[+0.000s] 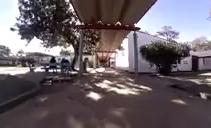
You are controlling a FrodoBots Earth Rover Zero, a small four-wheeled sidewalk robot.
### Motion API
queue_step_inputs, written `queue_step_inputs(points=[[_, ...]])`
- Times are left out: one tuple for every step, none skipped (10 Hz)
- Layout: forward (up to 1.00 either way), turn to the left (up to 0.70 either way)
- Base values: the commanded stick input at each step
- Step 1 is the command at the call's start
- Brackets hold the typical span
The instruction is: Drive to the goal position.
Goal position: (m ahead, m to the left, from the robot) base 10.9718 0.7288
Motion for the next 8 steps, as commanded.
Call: queue_step_inputs(points=[[0.7,0.0],[0.7,0.0],[0.7,0.0],[0.7,0.0],[0.7,0.0],[0.7,0.0],[0.7,0.0],[0.7,0.0]])
